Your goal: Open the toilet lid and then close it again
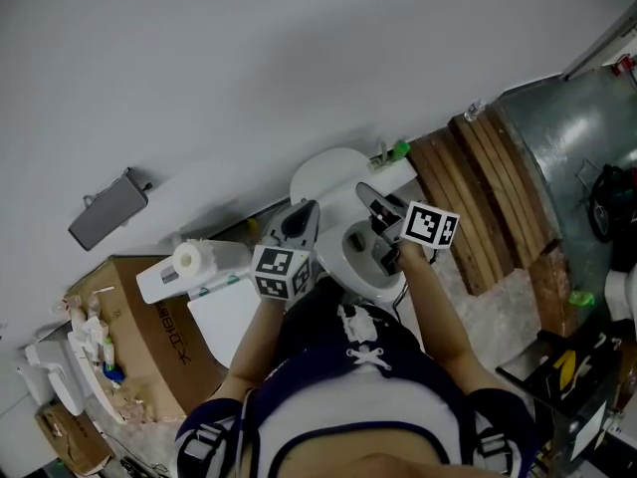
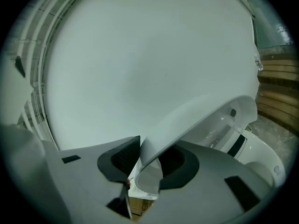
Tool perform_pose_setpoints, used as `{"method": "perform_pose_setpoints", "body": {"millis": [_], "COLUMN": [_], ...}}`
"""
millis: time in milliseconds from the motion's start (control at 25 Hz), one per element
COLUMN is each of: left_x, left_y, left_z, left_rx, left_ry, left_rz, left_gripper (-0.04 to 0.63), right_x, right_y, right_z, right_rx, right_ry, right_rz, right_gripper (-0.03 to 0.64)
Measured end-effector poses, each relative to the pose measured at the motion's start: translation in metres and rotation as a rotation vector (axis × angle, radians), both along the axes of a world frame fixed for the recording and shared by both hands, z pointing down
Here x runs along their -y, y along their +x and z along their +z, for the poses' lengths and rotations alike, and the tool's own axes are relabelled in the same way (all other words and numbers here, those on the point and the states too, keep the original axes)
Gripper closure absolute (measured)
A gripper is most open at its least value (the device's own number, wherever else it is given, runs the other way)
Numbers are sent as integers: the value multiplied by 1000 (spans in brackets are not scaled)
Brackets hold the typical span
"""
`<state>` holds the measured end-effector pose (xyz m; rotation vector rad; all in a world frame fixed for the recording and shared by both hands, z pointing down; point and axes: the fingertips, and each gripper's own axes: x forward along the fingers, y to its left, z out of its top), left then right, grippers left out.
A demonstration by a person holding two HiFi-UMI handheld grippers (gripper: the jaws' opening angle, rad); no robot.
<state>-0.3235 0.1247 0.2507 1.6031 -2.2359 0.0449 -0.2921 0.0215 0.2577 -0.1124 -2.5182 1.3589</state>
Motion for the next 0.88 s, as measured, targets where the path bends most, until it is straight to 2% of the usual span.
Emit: {"method": "perform_pose_setpoints", "body": {"millis": [440, 880], "left_x": [0, 0], "left_y": [31, 72], "left_z": [6, 16], "left_rx": [-6, -15], "left_ry": [-28, -62], "left_rz": [50, 100], "left_gripper": [589, 589], "right_x": [-7, -15], "right_y": [29, 80], "right_z": [9, 33], "right_rx": [1, -34], "right_ry": [-43, -121], "right_rz": [6, 22], "right_gripper": [508, 506]}}
